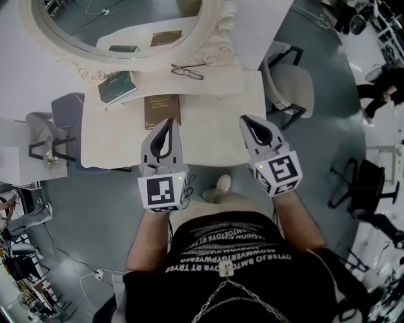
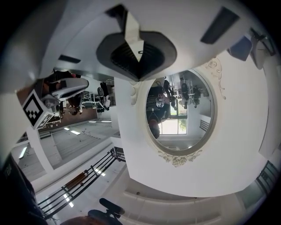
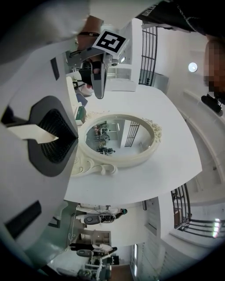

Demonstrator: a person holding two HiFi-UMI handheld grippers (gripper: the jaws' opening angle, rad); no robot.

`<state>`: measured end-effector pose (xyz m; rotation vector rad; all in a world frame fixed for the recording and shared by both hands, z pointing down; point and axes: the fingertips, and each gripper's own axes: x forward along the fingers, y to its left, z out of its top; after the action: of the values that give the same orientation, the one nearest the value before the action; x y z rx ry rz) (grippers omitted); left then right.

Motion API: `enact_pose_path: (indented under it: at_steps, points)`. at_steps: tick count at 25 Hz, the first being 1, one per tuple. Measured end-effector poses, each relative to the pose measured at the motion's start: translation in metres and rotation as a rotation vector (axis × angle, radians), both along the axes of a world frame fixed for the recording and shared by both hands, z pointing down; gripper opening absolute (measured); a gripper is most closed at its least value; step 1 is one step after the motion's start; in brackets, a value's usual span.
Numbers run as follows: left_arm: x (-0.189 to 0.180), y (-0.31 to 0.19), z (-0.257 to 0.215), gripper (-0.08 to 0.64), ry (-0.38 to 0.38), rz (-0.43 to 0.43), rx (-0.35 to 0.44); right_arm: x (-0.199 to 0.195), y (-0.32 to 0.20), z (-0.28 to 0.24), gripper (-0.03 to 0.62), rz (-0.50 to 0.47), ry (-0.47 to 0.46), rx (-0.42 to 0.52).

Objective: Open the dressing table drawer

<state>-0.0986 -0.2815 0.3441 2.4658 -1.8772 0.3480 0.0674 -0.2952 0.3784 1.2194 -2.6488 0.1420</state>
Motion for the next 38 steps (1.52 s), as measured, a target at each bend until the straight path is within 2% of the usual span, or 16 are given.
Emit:
enact_pose_path:
  at_steps: [6, 12, 22, 31, 35, 36, 37, 38]
  points:
    - [0.011, -0.011, 0.022, 0.002, 0.006, -0.014, -0.031, 0.005, -0.025, 0.042, -0.009, 0.015, 0.016, -0.075]
    - [0.017, -0.023, 0.047, 0.002, 0.018, 0.009, -0.051, 0.006, -0.046, 0.090, -0.009, 0.065, 0.025, -0.134]
    - [0.004, -0.051, 0.083, 0.002, 0.033, 0.082, -0.110, -0.011, -0.073, 0.168, -0.009, 0.158, 0.082, -0.254]
    - [-0.009, -0.078, 0.111, 0.002, -0.002, 0.148, -0.159, -0.019, -0.107, 0.228, -0.009, 0.214, 0.129, -0.357]
    - [-0.013, -0.091, 0.119, 0.002, 0.038, 0.146, -0.174, -0.020, -0.119, 0.253, -0.006, 0.254, 0.135, -0.406]
    - [-0.015, -0.094, 0.120, 0.002, 0.040, 0.148, -0.175, -0.021, -0.122, 0.258, 0.021, 0.260, 0.132, -0.420]
    - [-0.016, -0.097, 0.121, 0.002, 0.040, 0.151, -0.176, -0.022, -0.124, 0.264, 0.081, 0.263, 0.127, -0.435]
    - [-0.016, -0.099, 0.121, 0.002, 0.039, 0.153, -0.175, -0.022, -0.127, 0.269, 0.097, 0.266, 0.121, -0.447]
